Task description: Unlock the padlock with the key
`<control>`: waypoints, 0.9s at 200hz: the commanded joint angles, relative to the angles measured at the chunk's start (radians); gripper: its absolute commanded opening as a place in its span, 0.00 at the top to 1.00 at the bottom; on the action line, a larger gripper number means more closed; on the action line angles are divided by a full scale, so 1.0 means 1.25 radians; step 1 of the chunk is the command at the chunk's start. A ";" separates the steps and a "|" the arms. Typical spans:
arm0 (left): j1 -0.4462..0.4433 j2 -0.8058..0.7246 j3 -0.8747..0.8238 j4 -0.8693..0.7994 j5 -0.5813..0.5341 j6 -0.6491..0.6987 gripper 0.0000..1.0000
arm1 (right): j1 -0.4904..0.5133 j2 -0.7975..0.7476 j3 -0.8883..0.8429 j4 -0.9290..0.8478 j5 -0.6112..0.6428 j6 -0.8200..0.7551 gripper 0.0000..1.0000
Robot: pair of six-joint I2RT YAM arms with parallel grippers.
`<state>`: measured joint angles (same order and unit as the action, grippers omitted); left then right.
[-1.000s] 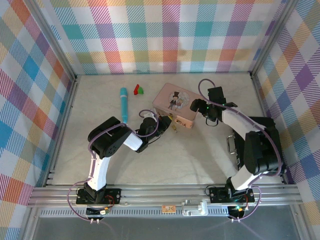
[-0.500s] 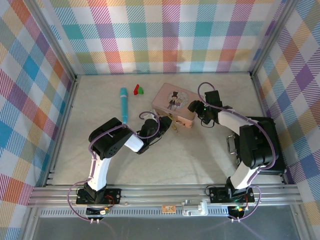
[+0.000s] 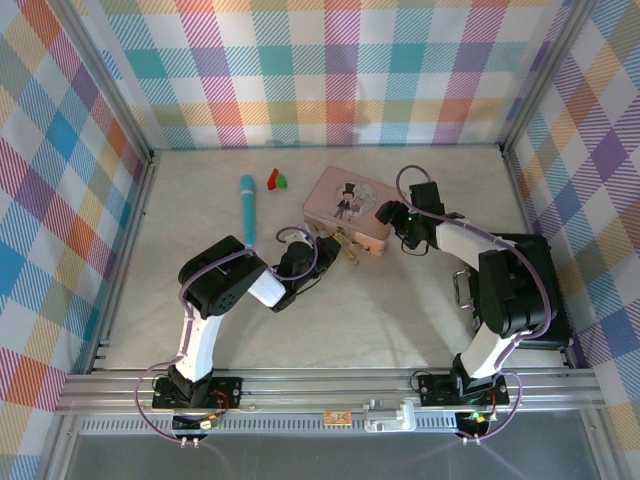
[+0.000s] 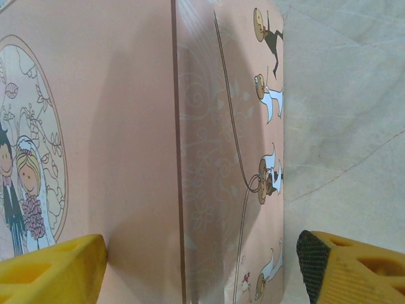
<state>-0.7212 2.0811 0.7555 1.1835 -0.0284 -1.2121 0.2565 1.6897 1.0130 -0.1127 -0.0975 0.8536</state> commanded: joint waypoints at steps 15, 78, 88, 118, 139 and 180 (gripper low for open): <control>0.008 0.008 -0.008 0.041 -0.005 0.005 1.00 | 0.004 0.012 -0.007 -0.019 0.013 0.012 0.22; -0.002 -0.040 -0.023 -0.025 -0.197 -0.066 1.00 | 0.013 0.010 -0.018 -0.042 0.034 0.037 0.22; -0.004 -0.044 -0.018 -0.025 -0.230 -0.081 1.00 | 0.014 0.011 -0.018 -0.045 0.030 0.035 0.22; -0.004 -0.058 -0.020 -0.004 -0.271 -0.099 1.00 | 0.016 0.014 -0.014 -0.056 0.024 0.030 0.21; -0.002 -0.084 -0.036 -0.008 -0.272 -0.081 1.00 | 0.016 0.009 -0.005 -0.059 0.028 0.020 0.21; 0.017 -0.152 -0.093 -0.046 -0.202 -0.060 1.00 | 0.015 -0.028 0.030 -0.061 0.028 -0.052 0.19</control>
<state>-0.7174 1.9690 0.6811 1.1522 -0.3168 -1.2968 0.2687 1.6875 1.0176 -0.1265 -0.0834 0.8650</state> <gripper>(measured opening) 0.048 0.804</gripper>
